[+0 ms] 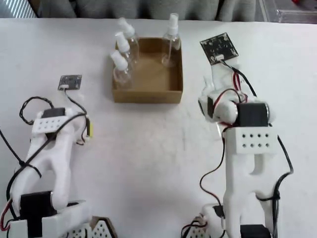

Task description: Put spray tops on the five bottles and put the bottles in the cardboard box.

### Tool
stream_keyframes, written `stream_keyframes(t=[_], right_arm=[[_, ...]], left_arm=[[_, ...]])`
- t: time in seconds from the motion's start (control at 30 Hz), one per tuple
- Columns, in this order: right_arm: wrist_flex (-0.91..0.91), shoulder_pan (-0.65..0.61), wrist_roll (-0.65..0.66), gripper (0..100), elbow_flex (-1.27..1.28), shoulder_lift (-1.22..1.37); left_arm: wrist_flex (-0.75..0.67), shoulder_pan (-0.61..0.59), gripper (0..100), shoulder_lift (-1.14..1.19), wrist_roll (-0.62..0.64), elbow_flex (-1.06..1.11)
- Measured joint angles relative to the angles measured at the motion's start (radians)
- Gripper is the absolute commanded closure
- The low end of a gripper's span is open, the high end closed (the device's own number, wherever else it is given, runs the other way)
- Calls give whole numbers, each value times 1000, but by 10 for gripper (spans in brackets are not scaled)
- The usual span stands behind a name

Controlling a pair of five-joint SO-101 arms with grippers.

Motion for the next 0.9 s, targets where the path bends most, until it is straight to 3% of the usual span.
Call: stream_keyframes(t=[0.13,0.37,0.57,0.9], right_arm=[[-52,-46,-28,984,0,-8],[-166,-86,-325,983,5,-40],[-272,-193,-348,983,193,-143],[-695,-328,-350,983,703,-480]], left_arm=[[17,-11,978,-89,0,0],[189,-12,977,-413,0,-57],[216,-12,977,-608,5,-196],[219,41,978,-634,400,-459]])
